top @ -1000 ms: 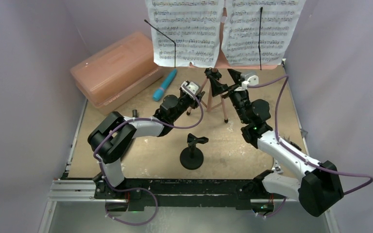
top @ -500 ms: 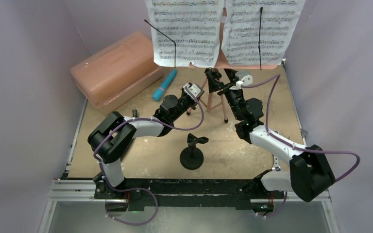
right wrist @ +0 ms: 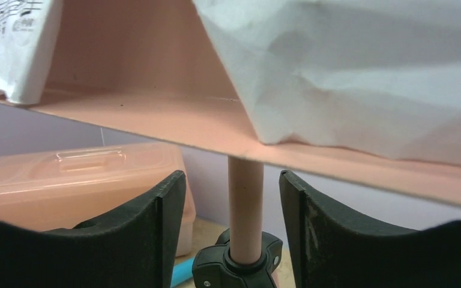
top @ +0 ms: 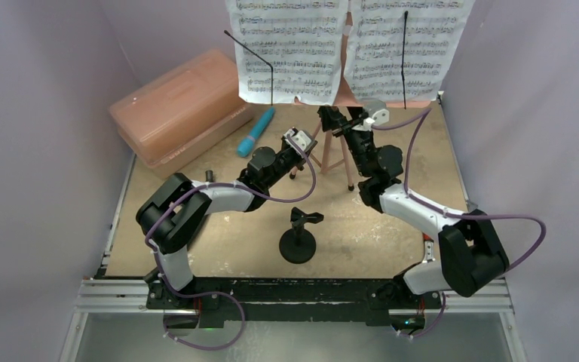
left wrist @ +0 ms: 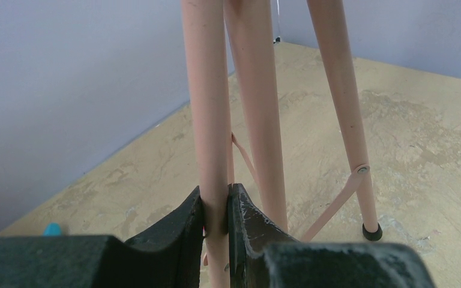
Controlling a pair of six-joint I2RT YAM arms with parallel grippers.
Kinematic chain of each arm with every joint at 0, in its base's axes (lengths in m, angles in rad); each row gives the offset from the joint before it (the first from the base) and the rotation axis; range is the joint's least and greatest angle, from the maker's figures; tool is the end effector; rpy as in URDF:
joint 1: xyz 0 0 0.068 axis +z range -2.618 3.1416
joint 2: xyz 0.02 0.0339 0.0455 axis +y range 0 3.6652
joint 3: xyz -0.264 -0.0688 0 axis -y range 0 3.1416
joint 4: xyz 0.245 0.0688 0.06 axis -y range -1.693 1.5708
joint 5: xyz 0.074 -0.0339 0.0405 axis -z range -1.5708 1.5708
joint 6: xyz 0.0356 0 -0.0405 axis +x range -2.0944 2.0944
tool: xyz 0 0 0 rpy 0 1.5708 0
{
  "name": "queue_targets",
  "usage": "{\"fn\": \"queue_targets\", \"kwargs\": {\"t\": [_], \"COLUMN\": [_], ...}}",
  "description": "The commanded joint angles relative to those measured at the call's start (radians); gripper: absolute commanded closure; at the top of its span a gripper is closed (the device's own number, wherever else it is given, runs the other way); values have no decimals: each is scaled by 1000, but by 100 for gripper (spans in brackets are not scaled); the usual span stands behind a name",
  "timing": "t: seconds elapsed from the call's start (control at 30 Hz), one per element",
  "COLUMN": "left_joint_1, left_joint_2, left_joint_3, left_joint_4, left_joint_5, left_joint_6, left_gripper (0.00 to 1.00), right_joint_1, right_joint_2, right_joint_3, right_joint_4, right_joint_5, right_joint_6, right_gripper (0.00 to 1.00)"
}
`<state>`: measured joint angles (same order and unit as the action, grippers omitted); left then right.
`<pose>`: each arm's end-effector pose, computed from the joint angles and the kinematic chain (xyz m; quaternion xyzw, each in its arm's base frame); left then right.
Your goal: Set up the instrument practice props
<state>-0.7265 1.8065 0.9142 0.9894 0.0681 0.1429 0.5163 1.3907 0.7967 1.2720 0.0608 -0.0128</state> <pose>0.2908 -0.2616 0.2277 0.3057 0.5985 -0.2348 0.7023 0.2573 0.1436 0.3545 -0.0864 0.4237 0.2119 0.8764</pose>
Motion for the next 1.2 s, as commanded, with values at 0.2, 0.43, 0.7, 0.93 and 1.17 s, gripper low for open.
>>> {"fn": "queue_targets", "kwargs": {"t": [0.2,0.43,0.7,0.93,1.17], "left_joint_1": [2,2,1,2,2], "left_joint_2": [-26,-24,-21,-11,-2], "left_joint_3": [29,39,52,88,107], "left_joint_4": [48,48,45,41,27], "left_joint_5": [37,35,27,25,-6], "left_joint_6": [25,27,37,42,49], "left_gripper": [100,100,100,100,100], "right_joint_1": [1,-1,-14,-45,-72], "right_joint_2": [18,17,6,1,11], "right_joint_3": [74,79,121,217,306], "right_joint_4": [43,53,39,21,23], "right_joint_5": [-22,37,30,-8,-43], "right_joint_6": [-18,39,26,16,16], "right_gripper": [52,100,100,100,100]}}
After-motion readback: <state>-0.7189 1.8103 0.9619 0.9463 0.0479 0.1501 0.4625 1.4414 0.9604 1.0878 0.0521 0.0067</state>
